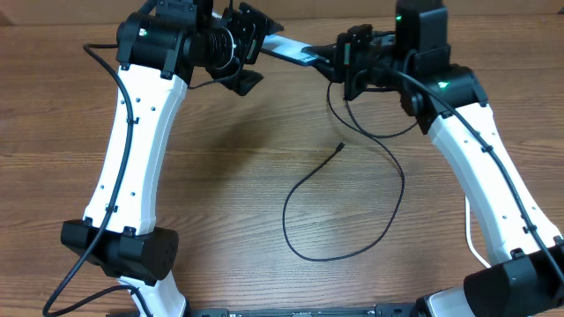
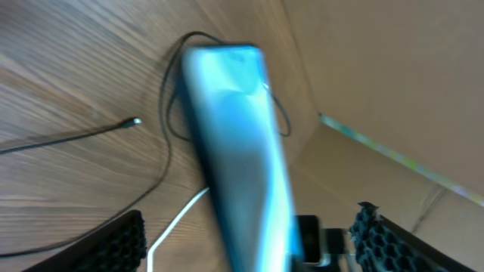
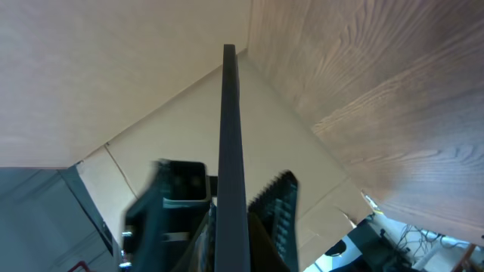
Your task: Plug charger to phone and switch on socket
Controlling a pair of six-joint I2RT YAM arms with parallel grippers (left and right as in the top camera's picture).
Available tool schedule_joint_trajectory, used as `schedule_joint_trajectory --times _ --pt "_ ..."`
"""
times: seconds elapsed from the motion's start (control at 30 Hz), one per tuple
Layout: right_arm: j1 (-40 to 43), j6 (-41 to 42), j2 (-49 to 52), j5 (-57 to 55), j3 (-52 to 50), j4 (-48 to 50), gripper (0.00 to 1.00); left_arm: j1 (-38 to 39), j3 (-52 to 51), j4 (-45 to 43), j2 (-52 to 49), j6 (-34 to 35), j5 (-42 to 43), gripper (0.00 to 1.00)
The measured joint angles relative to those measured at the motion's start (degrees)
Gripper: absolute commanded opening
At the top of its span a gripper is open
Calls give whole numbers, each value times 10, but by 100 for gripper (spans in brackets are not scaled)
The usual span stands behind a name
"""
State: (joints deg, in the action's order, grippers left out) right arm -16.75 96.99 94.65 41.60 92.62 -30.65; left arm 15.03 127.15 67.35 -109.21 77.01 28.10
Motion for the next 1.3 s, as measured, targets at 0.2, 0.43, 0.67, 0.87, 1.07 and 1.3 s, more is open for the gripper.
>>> schedule_joint_trajectory --times 0.2,0.43,0.67,0.87,1.07,1.3 --pt "-31 44 0 -35 0 8 4 0 0 -4 0 41 11 61" --pt "-33 77 0 -45 0 27 4 0 0 -4 0 58 11 51" --pt "-33 112 0 -43 0 28 4 0 0 -4 0 77 -3 35" --pt "-33 137 0 -32 0 31 4 0 0 -17 0 95 -7 32" --pt "-33 141 0 -26 0 33 4 0 0 -19 0 99 -7 25" --pt "-31 145 0 -27 1 45 4 0 0 -24 0 107 -8 4"
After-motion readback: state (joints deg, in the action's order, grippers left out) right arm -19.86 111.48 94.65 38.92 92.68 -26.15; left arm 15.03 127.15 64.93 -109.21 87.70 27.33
